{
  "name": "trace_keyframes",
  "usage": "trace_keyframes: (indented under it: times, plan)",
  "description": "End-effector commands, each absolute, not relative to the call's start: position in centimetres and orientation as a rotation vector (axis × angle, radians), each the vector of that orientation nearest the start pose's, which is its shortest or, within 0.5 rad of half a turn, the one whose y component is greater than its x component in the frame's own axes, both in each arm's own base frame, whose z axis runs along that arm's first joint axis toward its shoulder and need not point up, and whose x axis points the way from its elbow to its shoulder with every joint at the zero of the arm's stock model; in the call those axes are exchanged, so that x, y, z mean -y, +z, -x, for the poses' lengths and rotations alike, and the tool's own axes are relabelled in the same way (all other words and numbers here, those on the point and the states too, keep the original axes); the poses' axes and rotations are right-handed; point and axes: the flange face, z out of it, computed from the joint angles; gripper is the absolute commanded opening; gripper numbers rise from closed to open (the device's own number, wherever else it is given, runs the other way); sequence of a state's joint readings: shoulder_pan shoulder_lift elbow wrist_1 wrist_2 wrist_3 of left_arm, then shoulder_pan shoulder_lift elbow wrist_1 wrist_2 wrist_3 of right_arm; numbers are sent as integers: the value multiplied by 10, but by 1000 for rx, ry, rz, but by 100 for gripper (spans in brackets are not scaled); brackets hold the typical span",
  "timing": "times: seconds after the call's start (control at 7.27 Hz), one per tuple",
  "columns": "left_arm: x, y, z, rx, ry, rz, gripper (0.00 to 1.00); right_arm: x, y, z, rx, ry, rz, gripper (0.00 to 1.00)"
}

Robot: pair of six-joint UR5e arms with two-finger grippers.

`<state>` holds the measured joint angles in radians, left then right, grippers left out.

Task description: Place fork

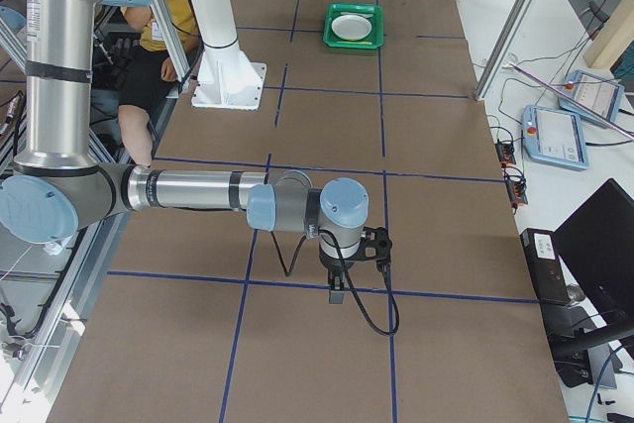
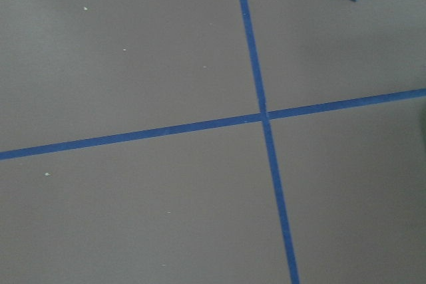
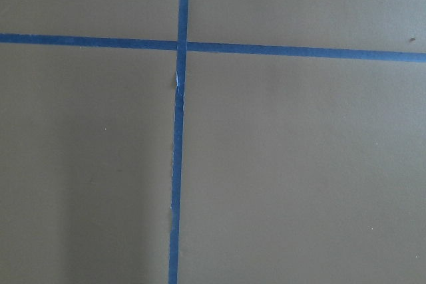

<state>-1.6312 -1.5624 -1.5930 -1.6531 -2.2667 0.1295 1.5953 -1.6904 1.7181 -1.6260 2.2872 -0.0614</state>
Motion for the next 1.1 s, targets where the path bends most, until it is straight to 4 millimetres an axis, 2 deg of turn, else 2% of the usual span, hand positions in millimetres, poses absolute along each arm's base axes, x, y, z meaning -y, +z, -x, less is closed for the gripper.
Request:
trace_keyframes:
  times: [0.0, 0.96]
  plan:
    - [492, 656, 103, -642, 96, -148, 100, 437, 651, -79, 717, -25, -4, 100]
    - [490, 654, 103, -648, 99, -130, 100, 437, 651, -79, 717, -25, -4, 100]
